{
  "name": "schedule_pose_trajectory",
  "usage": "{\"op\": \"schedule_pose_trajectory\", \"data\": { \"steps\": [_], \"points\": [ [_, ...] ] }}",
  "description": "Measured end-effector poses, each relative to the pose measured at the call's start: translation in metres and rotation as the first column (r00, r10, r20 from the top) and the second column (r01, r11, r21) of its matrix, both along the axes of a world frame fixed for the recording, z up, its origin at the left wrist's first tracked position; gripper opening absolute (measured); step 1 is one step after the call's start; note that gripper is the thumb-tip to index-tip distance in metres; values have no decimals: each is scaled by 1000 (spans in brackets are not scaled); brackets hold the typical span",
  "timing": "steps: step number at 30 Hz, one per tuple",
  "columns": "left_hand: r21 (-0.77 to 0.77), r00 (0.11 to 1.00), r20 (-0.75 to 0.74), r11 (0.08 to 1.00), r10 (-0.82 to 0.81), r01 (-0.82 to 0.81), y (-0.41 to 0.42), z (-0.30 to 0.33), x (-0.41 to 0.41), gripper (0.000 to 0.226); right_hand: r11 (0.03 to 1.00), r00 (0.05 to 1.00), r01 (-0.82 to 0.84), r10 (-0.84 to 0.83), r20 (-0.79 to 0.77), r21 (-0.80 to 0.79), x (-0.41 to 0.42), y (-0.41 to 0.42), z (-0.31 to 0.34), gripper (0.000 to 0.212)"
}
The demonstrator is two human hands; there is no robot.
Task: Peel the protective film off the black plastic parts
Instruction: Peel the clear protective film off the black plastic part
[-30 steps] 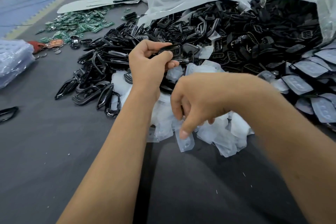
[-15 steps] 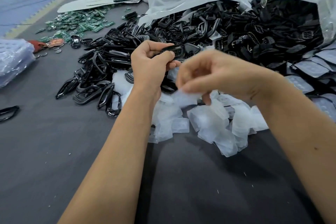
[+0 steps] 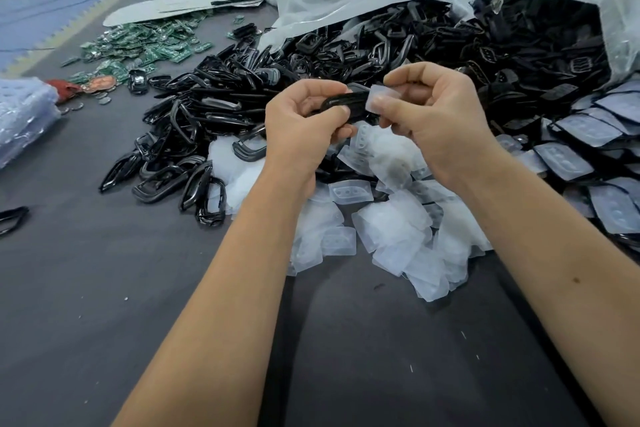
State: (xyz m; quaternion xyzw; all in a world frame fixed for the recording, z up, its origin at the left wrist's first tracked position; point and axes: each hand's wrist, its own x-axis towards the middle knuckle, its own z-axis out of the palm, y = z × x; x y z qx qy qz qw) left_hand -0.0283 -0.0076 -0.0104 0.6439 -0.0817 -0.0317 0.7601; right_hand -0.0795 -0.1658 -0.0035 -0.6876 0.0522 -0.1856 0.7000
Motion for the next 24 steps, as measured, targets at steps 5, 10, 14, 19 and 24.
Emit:
{"op": "schedule_pose_trajectory", "data": {
  "steps": [5,10,14,19,24],
  "points": [
    [-11,1000,-3,1000,13,-13,-6,-2,-2,23,998,998,51,-50,29,-38,1,1,0,6],
    [-46,1000,-30,999,4,-5,-9,-2,-2,20,994,997,52,-47,59,-94,1,0,0,15],
    [-140,996,-72,989,-46,36,-9,1,-2,22,985,992,107,-96,86,-134,0,3,-1,14],
    [-184,992,-64,978,-111,98,-10,1,-4,30,974,986,139,-119,113,-180,2,7,-1,17],
    [-181,992,-48,977,-119,109,-11,0,-3,30,956,979,185,-160,126,-228,3,7,-3,12]
  ]
}}
